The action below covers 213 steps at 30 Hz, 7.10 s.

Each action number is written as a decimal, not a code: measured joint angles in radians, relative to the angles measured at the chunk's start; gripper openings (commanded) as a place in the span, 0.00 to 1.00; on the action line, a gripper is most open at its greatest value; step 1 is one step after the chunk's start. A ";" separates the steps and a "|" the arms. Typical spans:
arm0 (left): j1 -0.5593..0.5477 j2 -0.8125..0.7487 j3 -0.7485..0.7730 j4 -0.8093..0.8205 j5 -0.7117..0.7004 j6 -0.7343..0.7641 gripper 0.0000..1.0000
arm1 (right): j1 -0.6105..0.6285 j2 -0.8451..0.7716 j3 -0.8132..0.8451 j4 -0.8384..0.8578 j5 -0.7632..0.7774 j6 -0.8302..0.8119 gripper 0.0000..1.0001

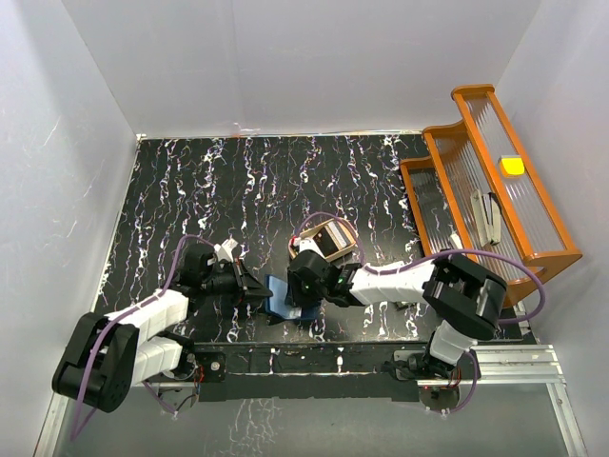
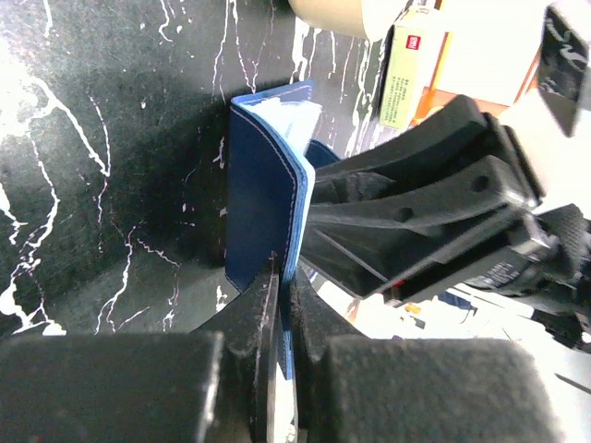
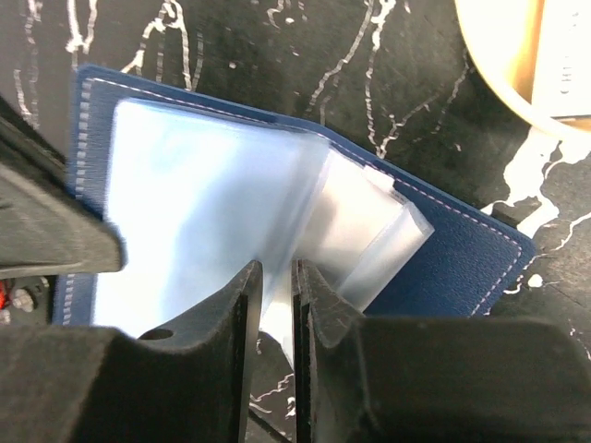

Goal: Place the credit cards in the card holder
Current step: Open the card holder at the center of the board.

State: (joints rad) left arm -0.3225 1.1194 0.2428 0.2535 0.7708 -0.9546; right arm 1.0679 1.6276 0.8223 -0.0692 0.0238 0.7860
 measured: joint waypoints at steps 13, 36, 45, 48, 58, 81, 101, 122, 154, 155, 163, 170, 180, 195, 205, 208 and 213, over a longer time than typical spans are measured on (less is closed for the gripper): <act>0.000 0.026 -0.056 0.177 0.041 -0.087 0.00 | 0.000 0.016 -0.029 0.053 0.004 0.005 0.17; 0.000 -0.031 -0.007 0.001 -0.026 0.005 0.30 | 0.005 -0.124 -0.034 0.027 0.032 0.009 0.28; 0.000 0.005 -0.008 0.046 -0.023 -0.016 0.23 | 0.005 -0.045 -0.062 0.048 0.037 0.014 0.23; 0.000 0.006 -0.008 0.054 -0.023 -0.021 0.22 | 0.005 -0.031 -0.065 0.052 0.036 0.014 0.23; 0.000 0.006 -0.008 0.053 -0.024 -0.014 0.41 | 0.005 -0.029 -0.065 0.070 0.034 0.013 0.23; 0.000 -0.022 0.012 -0.030 -0.057 0.026 0.46 | 0.005 -0.014 -0.023 0.074 0.002 0.000 0.22; 0.000 0.004 0.012 -0.019 -0.057 0.026 0.23 | 0.005 -0.001 -0.023 0.074 -0.001 0.001 0.21; 0.000 0.005 0.007 0.031 -0.050 0.001 0.05 | 0.005 0.000 -0.023 0.073 0.003 0.001 0.21; 0.000 0.005 -0.067 0.226 -0.014 -0.110 0.00 | 0.005 0.000 -0.027 0.073 0.006 0.000 0.22; 0.000 0.005 -0.068 0.238 -0.011 -0.115 0.00 | 0.005 0.000 -0.027 0.073 0.006 0.000 0.22; 0.000 0.003 -0.081 0.282 -0.003 -0.137 0.00 | 0.005 0.000 -0.028 0.073 0.005 -0.002 0.27; 0.000 -0.004 -0.068 0.181 -0.026 -0.081 0.00 | 0.005 -0.048 -0.028 0.038 0.011 -0.002 0.42; 0.000 -0.028 -0.043 0.084 -0.056 -0.039 0.00 | 0.005 -0.117 0.010 0.032 0.014 0.018 0.52; 0.000 -0.048 -0.043 0.063 -0.068 -0.033 0.00 | 0.005 -0.062 0.027 0.018 0.010 0.045 0.52; 0.000 -0.048 -0.043 0.060 -0.075 -0.033 0.00 | 0.005 -0.020 0.048 0.016 0.005 0.054 0.51; 0.000 -0.048 -0.043 0.060 -0.077 -0.033 0.00 | 0.005 -0.016 0.056 0.005 0.006 0.054 0.51; 0.000 -0.048 -0.043 0.058 -0.078 -0.032 0.00 | 0.005 -0.016 0.058 -0.016 0.016 0.055 0.50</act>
State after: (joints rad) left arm -0.3229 1.0718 0.1997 0.3119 0.6930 -0.9867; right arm 1.0733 1.6112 0.8803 -0.0849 0.0399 0.8410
